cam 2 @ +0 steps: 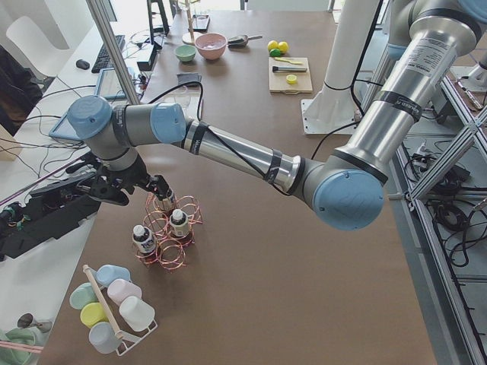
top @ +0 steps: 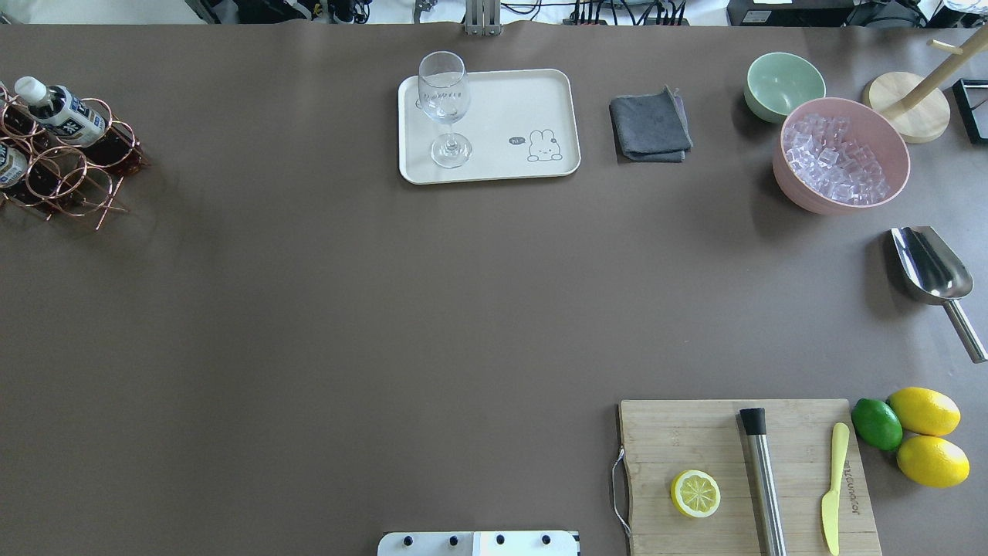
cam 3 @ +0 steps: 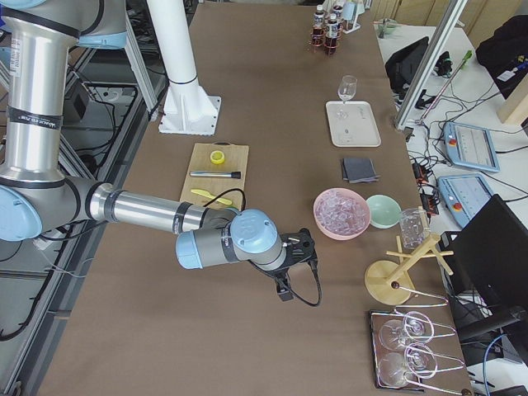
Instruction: Take tea from basket to plate
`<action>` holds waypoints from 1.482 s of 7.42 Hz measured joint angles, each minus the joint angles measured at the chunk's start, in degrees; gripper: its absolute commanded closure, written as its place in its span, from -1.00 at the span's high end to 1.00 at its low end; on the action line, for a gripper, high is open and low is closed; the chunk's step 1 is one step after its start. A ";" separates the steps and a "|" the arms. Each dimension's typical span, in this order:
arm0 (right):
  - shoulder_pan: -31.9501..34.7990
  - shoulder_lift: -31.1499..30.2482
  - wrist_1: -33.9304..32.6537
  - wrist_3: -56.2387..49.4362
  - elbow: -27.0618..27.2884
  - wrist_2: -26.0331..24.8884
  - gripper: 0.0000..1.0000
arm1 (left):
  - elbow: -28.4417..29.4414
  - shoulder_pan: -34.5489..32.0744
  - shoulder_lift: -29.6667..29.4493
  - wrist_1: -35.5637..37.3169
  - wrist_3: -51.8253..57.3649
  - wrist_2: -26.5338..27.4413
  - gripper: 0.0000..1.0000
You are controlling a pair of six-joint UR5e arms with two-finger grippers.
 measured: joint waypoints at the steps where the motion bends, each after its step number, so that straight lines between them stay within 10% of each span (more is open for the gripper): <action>1: -0.08 0.03 0.20 0.00 0.05 0.85 1.00 | 0.34 1.29 -0.72 -1.02 -2.65 0.79 0.86; 7: -1.72 2.54 0.45 0.63 0.35 5.70 0.99 | -0.42 6.20 1.50 -5.68 -8.02 3.97 0.86; 8: -2.05 3.87 0.50 0.76 0.51 8.45 0.98 | -0.41 6.74 1.91 -6.16 -8.04 4.59 0.57; 10: -4.02 5.95 0.58 1.21 2.25 12.72 0.95 | -0.45 7.48 2.18 -6.53 -8.10 4.92 -0.75; 11: -5.64 8.24 0.58 2.49 3.44 13.90 0.95 | -0.55 7.57 2.24 -6.60 -8.06 4.77 -1.00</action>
